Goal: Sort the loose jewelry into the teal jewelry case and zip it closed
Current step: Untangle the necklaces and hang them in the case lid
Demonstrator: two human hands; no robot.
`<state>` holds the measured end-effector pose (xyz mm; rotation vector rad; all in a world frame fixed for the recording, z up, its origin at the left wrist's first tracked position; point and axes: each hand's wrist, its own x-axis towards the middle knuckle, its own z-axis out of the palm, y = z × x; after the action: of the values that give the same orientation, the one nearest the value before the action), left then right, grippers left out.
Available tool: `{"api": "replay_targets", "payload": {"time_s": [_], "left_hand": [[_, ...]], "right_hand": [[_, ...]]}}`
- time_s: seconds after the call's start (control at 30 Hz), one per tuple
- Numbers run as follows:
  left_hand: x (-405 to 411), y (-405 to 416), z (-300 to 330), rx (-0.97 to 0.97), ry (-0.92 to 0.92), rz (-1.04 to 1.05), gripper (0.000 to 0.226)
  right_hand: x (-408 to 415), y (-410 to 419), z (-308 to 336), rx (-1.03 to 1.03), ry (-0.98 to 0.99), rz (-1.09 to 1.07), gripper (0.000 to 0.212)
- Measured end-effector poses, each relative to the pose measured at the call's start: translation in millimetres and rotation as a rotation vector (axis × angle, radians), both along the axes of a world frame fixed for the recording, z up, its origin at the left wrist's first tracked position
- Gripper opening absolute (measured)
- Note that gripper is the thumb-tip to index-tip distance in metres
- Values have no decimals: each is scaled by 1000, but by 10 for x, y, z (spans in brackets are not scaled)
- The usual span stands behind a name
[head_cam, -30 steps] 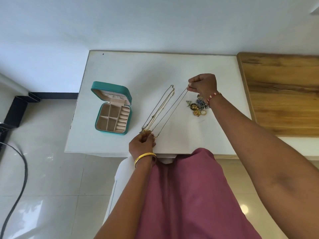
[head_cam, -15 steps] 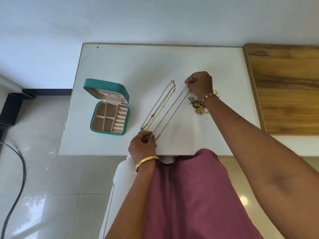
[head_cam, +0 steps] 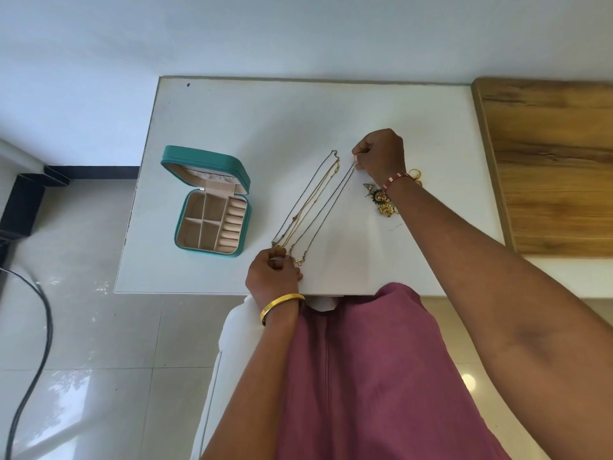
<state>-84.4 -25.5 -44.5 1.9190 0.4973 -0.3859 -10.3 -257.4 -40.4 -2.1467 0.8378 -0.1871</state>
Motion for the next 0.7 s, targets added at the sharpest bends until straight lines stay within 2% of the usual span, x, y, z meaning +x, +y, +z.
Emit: {"api": "replay_targets", "payload": {"time_s": [0.17,0.3,0.5,0.7], "left_hand": [[-4,1,-3,0,-16,3,13],[-20,13,13,-1,-29,-3,16],[-47,35,63,-17,-34,-30,19],[-84,118,225,-83,-41,-24,19]], "right_hand": [[18,24,21,-120,54,74,19],[-37,67,56,-196,27,38,24],[-329,451,164,-150,-137,-74,24],[-723,1035,300,-10,-140,-41,19]]}}
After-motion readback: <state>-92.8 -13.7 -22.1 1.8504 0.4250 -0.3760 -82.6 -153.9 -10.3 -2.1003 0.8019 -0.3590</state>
